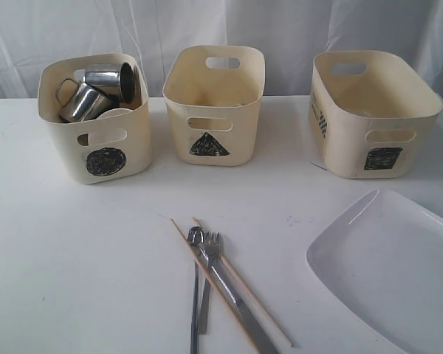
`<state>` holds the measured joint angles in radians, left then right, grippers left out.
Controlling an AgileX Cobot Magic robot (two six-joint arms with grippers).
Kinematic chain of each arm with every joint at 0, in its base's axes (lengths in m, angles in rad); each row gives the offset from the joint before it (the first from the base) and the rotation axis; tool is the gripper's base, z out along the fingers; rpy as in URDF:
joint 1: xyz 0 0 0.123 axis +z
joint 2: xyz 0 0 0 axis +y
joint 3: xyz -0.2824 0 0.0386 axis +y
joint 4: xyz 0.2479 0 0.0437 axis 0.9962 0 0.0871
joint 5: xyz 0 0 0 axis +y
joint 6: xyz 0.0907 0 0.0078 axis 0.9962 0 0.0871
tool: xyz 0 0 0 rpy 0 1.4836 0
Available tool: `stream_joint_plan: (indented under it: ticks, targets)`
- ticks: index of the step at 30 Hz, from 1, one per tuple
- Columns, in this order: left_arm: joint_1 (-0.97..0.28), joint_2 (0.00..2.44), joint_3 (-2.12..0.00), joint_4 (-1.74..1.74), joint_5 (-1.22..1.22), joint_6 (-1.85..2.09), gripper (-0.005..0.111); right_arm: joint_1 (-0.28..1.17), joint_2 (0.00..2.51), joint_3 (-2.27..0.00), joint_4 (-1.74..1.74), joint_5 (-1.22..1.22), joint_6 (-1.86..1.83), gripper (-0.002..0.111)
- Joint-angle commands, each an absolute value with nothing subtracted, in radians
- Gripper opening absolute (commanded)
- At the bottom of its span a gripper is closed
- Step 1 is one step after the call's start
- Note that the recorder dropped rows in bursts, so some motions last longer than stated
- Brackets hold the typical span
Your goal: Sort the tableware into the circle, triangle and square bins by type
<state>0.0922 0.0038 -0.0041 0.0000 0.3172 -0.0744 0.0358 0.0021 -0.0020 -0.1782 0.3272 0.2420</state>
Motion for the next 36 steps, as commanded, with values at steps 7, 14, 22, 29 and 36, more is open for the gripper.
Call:
stream_joint_plan:
  ticks: [7, 14, 22, 29, 36]
  targets:
    - [0.087, 0.0, 0.0, 0.0, 0.33, -0.079, 0.0, 0.039, 0.0, 0.0, -0.286, 0.292, 0.113, 0.0]
    - [0.087, 0.0, 0.0, 0.0, 0.33, -0.079, 0.0, 0.039, 0.0, 0.0, 0.192, -0.316, 0.334, 0.0]
    - [0.087, 0.0, 0.0, 0.0, 0.33, -0.079, 0.0, 0.039, 0.0, 0.0, 0.464, -0.491, 0.358, 0.0]
    - [0.087, 0.0, 0.0, 0.0, 0.33, -0.079, 0.0, 0.039, 0.095, -0.193, 0.409, -0.574, 0.645, 0.0]
    - [0.087, 0.0, 0.0, 0.0, 0.33, -0.079, 0.0, 0.039, 0.524, -0.549, -0.667, -0.272, 0.908, 0.0]
